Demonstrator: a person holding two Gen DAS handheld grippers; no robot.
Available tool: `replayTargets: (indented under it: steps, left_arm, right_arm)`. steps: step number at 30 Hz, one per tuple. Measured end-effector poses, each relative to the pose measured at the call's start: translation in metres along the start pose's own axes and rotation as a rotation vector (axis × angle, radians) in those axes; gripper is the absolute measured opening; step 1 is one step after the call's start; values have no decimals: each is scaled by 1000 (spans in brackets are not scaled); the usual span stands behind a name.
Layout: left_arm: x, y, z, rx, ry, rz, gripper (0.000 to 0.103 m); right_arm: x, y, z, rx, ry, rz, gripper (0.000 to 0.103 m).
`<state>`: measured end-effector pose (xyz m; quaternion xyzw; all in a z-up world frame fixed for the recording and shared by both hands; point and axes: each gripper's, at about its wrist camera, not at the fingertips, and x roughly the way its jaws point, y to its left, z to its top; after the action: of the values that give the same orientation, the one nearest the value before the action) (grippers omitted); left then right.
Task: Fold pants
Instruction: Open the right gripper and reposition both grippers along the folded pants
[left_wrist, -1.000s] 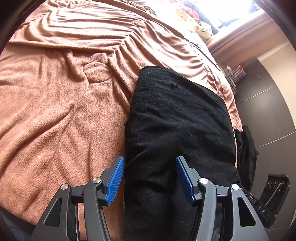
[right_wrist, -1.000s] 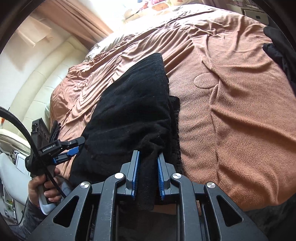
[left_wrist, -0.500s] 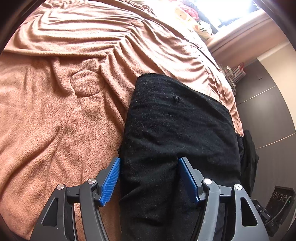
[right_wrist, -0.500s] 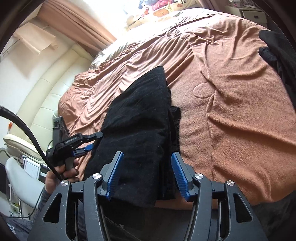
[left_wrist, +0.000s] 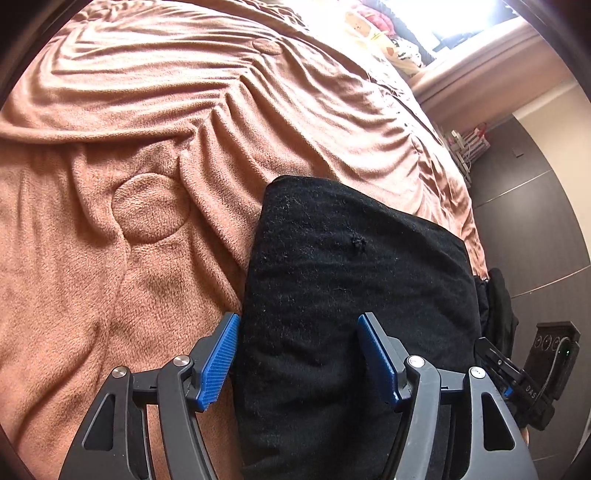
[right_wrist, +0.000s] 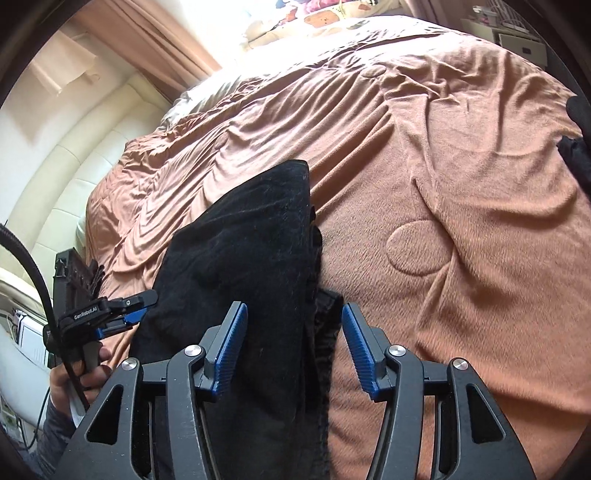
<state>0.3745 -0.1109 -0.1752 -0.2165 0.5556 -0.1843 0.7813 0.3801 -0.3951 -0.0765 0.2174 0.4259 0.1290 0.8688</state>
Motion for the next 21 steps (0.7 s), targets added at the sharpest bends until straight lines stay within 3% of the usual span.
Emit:
replayTargets:
  steps: [4, 16, 21]
  left_arm:
    - [9, -3, 10, 7, 4, 5, 67]
    - [26, -7, 37, 13, 10, 15, 67]
    - [16, -22, 38, 41, -15, 21, 65]
  right_arm:
    - [18, -3, 12, -3, 2, 8, 48]
    - [56, -14, 44, -5, 11, 18, 47]
    - [69, -24, 48, 25, 16, 2, 44]
